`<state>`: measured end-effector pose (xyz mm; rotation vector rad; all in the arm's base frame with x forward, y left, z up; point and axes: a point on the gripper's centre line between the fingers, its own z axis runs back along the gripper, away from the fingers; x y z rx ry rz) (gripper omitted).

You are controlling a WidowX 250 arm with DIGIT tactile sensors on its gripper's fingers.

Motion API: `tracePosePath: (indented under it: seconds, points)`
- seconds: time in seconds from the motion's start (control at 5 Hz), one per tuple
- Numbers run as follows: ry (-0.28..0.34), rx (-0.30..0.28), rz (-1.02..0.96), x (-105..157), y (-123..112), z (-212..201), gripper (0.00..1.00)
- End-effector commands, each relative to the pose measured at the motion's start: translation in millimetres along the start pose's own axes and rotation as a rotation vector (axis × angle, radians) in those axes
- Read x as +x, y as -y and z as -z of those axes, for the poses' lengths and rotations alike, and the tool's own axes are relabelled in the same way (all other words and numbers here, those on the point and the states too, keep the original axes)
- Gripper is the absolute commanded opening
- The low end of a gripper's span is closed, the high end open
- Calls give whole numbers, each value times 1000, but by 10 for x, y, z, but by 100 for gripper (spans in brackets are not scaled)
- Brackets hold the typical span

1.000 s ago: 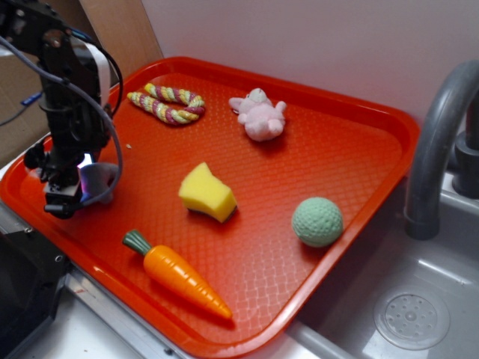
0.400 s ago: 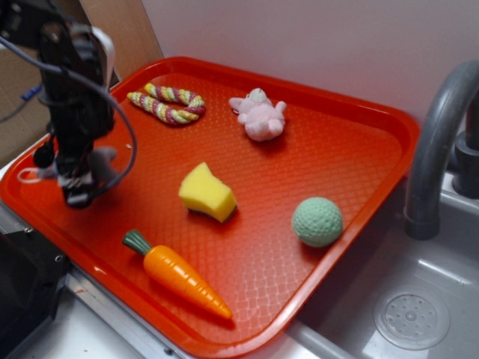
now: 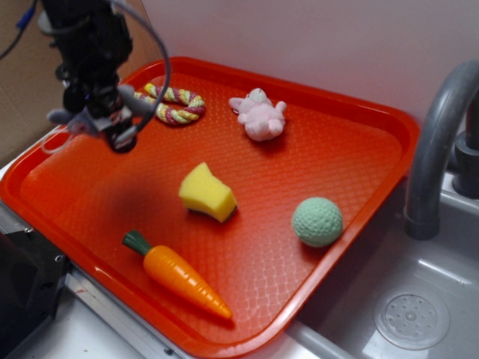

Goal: Grab the gray animal.

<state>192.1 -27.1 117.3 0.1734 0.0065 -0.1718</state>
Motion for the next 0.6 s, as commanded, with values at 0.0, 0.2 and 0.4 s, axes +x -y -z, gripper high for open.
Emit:
tracePosePath:
  seconds: [0.0, 0.2, 0.4]
  points:
    - [172, -65, -95, 145, 49, -711, 0]
    - [253, -63, -128, 79, 68, -852, 0]
    - [290, -111, -184, 62, 26, -853, 0]
